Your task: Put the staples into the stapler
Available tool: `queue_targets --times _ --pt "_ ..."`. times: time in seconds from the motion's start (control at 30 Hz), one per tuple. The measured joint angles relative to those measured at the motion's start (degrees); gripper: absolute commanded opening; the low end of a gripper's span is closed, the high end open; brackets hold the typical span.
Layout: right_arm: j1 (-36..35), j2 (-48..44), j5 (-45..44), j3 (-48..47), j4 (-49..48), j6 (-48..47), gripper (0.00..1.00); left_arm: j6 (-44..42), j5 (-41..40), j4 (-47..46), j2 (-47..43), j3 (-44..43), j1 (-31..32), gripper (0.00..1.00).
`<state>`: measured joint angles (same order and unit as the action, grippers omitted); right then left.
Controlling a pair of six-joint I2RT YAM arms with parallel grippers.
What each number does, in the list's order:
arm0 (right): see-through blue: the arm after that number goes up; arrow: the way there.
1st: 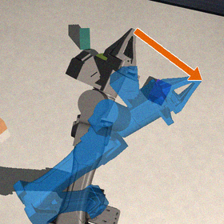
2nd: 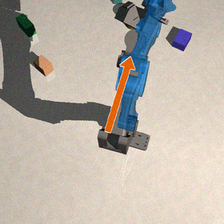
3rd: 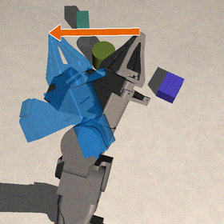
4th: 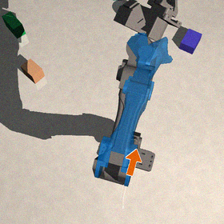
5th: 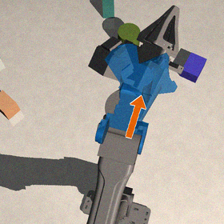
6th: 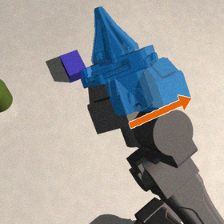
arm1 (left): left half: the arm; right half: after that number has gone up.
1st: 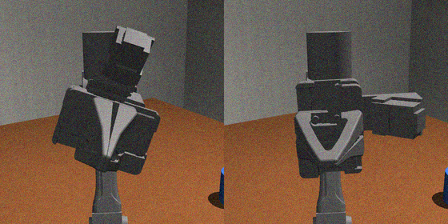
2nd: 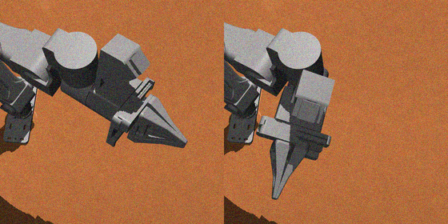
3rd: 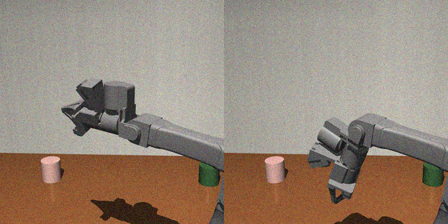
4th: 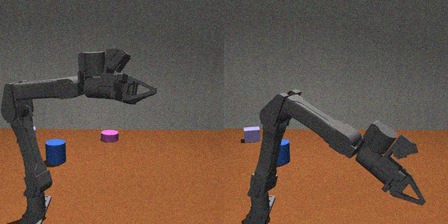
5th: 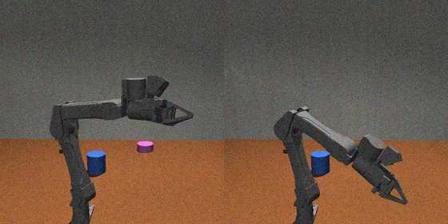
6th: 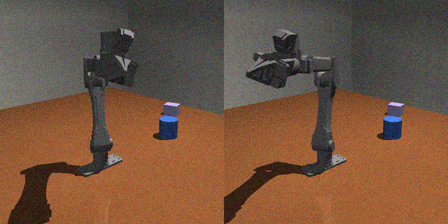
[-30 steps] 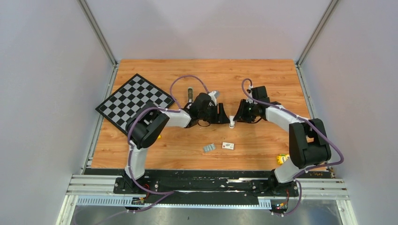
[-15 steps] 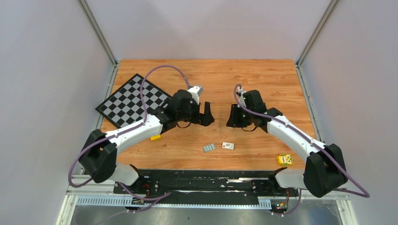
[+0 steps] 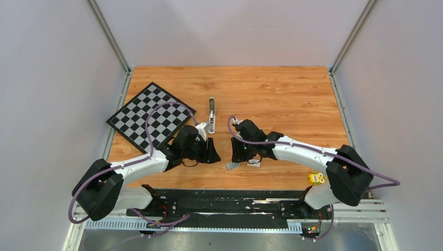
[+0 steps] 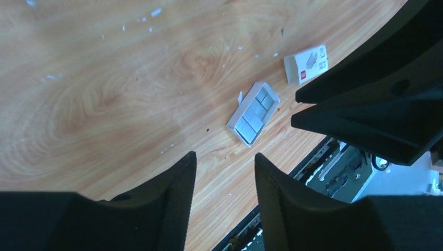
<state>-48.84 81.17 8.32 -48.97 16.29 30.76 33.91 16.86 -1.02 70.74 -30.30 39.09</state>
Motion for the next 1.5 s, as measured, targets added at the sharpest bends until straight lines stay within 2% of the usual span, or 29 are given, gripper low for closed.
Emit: queue_targets --times 0.17,0.57,0.83,1.5 --pt "-0.7 2.6 0.0 0.0 -1.7 1.2 0.31 3.8 2.5 -7.0 1.6 5.2 0.1 0.44" --pt "-1.3 6.1 -0.2 0.1 -5.0 2.5 0.31 8.9 5.0 -20.5 10.8 7.2 1.2 0.35" --pt "-1.3 6.3 0.0 2.1 -6.2 2.8 0.28 10.2 5.2 -23.7 13.8 7.2 1.6 0.29" --pt "-1.3 7.5 0.7 2.7 -8.0 3.0 0.27 12.0 5.9 -27.0 17.6 7.0 3.1 0.24"
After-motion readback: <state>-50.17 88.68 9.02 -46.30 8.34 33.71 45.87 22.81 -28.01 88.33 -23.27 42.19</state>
